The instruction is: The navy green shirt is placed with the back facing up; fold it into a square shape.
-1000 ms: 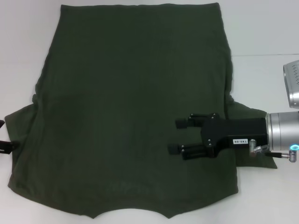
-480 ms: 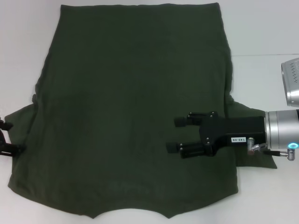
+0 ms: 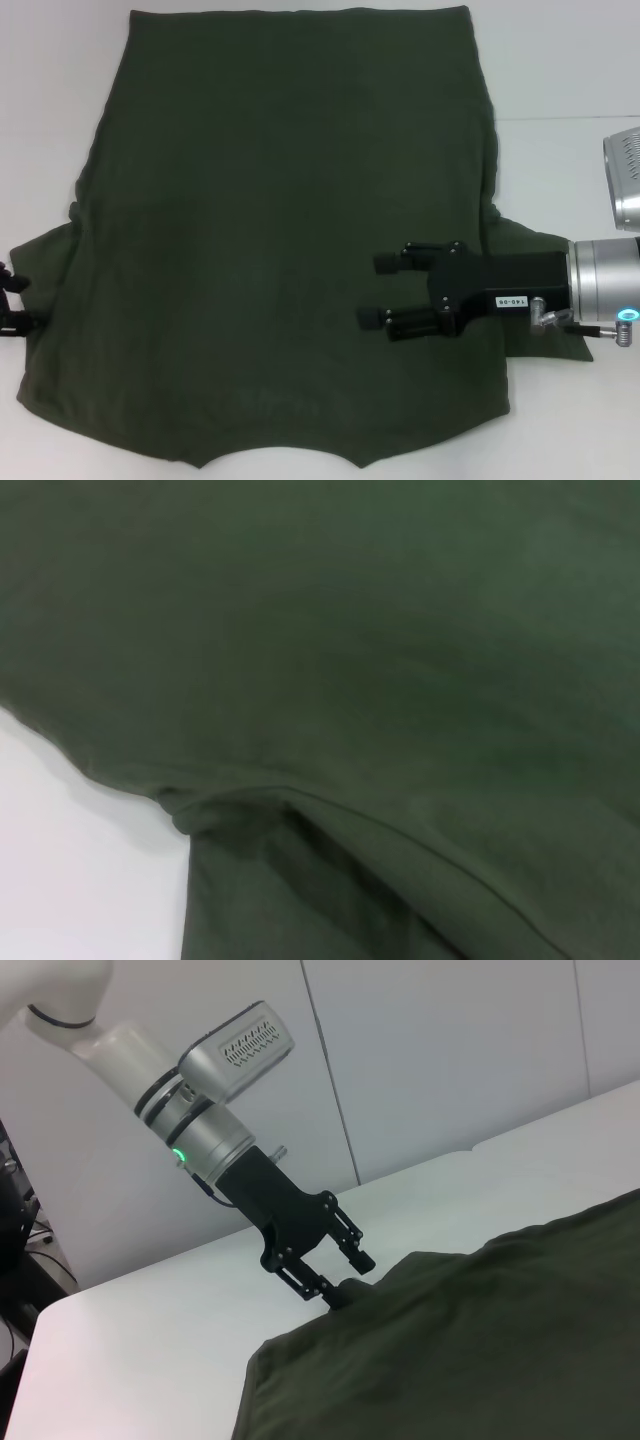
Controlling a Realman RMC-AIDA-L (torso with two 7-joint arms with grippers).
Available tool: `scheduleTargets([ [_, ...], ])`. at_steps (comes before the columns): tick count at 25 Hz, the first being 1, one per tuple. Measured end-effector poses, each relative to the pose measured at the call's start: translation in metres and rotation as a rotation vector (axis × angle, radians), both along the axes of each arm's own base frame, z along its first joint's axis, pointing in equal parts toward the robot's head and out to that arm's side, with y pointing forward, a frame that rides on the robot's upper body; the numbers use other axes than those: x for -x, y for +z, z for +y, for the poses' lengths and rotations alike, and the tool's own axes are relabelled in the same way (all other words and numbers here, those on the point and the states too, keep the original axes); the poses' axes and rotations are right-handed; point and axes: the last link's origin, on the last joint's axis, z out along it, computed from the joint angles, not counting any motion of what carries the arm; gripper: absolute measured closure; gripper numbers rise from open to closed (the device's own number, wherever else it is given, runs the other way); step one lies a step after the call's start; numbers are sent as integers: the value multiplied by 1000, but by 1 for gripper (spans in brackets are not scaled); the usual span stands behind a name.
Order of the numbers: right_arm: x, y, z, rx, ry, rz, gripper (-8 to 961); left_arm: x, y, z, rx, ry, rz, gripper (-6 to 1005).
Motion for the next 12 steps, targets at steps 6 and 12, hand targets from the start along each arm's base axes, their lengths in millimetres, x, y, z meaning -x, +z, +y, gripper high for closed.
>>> scheduleTargets([
  [6, 0, 0, 0, 0, -1, 2, 44, -1, -2, 1, 11, -6, 8, 580],
  [12, 1, -1, 1, -3, -2, 0, 44, -2, -7, 3, 26, -11, 22, 604],
])
